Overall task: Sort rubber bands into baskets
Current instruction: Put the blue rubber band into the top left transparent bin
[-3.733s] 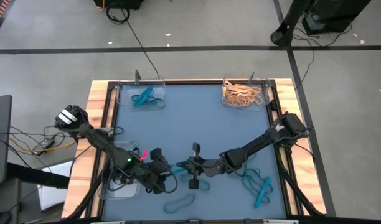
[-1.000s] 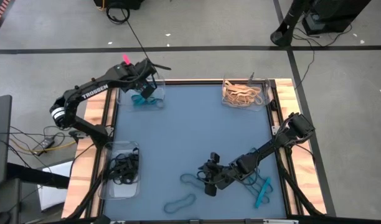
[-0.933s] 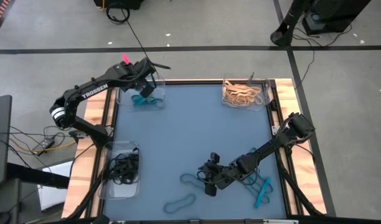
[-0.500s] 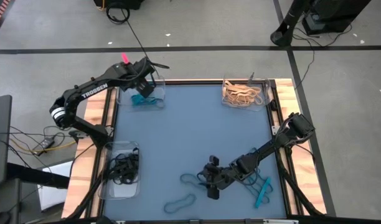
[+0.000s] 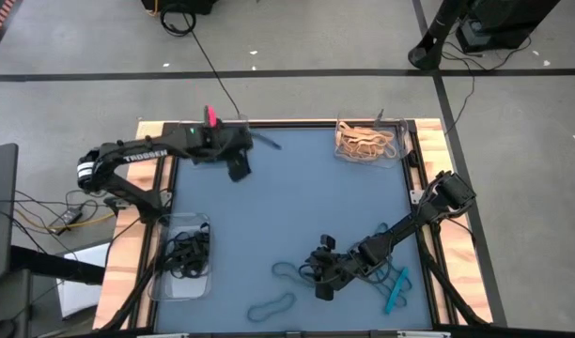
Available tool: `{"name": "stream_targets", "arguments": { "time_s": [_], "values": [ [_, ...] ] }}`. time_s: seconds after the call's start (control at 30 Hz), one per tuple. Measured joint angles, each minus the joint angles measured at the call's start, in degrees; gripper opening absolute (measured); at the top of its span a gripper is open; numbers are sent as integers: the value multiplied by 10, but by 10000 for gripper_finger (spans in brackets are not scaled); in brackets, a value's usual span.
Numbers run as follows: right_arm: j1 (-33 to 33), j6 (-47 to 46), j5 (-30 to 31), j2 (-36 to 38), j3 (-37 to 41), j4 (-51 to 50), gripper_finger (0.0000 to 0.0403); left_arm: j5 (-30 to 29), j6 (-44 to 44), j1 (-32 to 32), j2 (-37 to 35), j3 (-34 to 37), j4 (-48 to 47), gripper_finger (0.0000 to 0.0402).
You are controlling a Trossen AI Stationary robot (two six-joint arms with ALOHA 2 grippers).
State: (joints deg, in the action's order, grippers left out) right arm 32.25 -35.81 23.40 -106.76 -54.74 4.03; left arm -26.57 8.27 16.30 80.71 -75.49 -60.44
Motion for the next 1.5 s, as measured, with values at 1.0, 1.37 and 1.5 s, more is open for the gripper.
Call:
{"name": "stream_targets", "arguments": {
  "time_s": [1.0, 1.37, 1.5],
  "values": [
    [29, -85, 23, 0, 64, 76, 181, 63, 77, -358, 3, 256, 584, 202],
    [29, -81, 20, -80, 28, 120, 178, 63, 74, -367, 3, 339, 758, 202],
    [25, -74, 20, -73, 23, 111, 137, 63, 85, -367, 9, 350, 775, 202]
  ]
}}
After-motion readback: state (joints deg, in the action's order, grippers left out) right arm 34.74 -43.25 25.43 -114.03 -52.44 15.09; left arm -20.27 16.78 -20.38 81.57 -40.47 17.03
